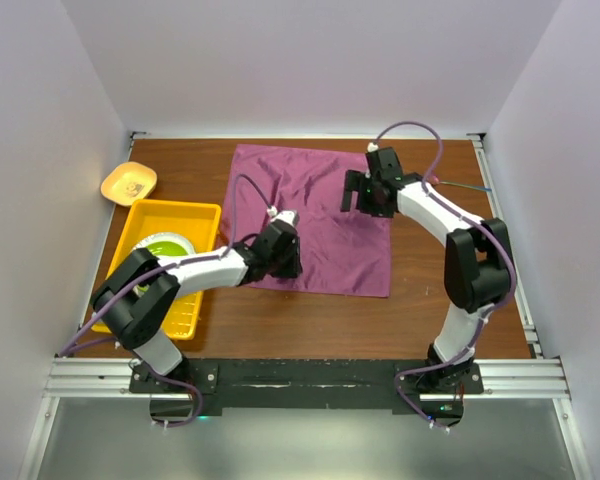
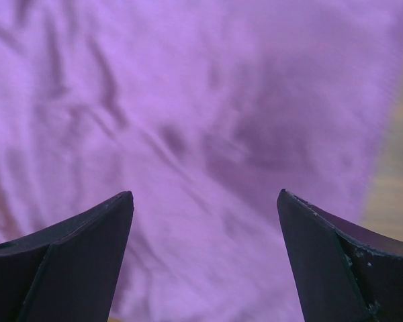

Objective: Fold the napkin, place the utensils inside, and roll it up
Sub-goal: Flatten the napkin out

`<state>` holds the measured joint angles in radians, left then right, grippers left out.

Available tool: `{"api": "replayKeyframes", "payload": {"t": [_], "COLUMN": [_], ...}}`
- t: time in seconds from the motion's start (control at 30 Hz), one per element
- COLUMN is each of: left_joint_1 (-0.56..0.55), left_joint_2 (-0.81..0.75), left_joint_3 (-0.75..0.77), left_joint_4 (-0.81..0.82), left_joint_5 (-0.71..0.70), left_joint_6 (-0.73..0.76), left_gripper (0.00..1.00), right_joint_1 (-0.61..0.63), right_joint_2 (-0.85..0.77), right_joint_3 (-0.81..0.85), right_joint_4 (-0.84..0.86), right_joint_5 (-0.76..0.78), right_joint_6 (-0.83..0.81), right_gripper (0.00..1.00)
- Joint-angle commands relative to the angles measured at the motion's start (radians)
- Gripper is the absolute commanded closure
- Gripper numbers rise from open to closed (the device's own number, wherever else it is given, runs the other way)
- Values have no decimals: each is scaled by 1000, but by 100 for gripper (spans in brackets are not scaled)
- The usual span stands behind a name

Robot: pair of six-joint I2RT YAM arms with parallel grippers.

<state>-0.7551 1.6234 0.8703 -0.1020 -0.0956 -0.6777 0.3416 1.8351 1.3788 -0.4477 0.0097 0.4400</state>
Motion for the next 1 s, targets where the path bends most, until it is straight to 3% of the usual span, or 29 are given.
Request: {"api": "replayKeyframes", "payload": {"t": [0.0, 0.17, 0.33, 0.43, 0.6, 0.67, 0.8, 0.97], "left_joint_1": [-56, -137, -240, -286, -300, -299, -271, -129], "left_joint_2": [-13, -8, 30, 26, -88, -189, -339, -393], "left_joint_3": [-63, -112, -83, -50, -25, -40, -40, -74], "left_joint_4": [85, 87, 128, 111, 7, -27, -135, -151], "left_joint_5": [-42, -44, -32, -41, -133, -164, -277, -218], "left_joint_6": [-63, -120, -161, -171, -195, -191, -171, -131], "left_gripper": [66, 66, 66, 66, 63, 61, 54, 53], "right_joint_1": [-45, -70, -72, -69, -67, -67, -65, -67], "right_joint_2": [-91, -198, -269, -309, -392, -387, -338, -274], "right_joint_3": [-102, -164, -225, -276, -377, -386, -400, -405], "right_joint_4": [11, -45, -186, -207, -160, -152, -100, -68], "right_joint_5": [82, 154, 252, 198, 136, 96, 99, 107], "right_joint_6": [-46, -9, 141, 105, 42, 51, 109, 189], "right_gripper": [8, 5, 2, 3, 17, 18, 41, 44]}}
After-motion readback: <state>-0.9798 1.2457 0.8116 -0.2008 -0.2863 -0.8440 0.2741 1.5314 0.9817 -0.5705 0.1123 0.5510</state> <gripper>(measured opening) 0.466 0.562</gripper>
